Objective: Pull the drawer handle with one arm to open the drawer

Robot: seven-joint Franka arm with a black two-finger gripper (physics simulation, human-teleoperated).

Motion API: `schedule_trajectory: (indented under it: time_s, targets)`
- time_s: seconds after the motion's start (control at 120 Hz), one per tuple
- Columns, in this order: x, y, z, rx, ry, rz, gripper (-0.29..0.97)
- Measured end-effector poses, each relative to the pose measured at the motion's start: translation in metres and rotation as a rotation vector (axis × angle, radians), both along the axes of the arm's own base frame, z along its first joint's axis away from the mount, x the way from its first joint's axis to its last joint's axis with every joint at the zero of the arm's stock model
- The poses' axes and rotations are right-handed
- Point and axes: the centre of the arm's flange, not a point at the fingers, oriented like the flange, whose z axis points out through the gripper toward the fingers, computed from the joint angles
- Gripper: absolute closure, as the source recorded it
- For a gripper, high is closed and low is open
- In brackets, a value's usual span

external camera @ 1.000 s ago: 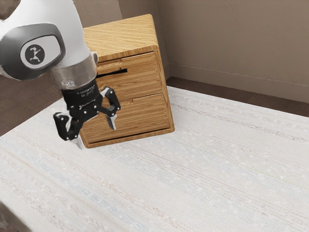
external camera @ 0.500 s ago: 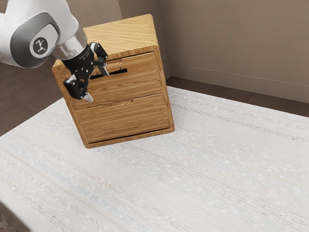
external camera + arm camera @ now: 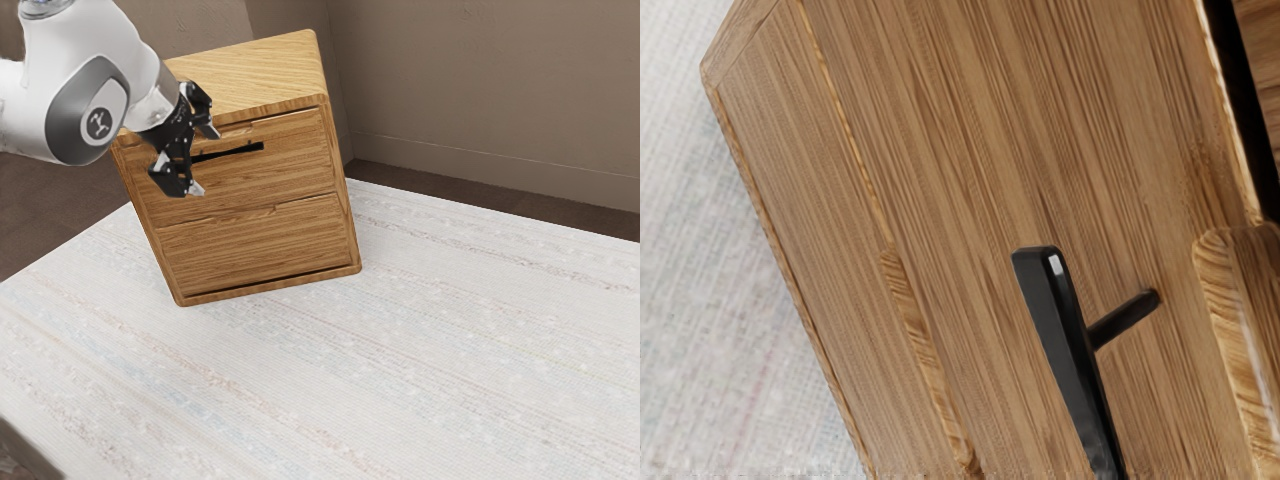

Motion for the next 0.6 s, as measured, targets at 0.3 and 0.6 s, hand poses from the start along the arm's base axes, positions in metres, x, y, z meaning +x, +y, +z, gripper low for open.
schedule_trajectory:
  time_s: [0.3,0.6]
  targets:
    - [-0.016,-0.022,-0.026,-0.02,-0.012,-0.03,0.0]
    - [-0.018,-0.007,-0.029,0.022,-0.058,-0.008,0.0]
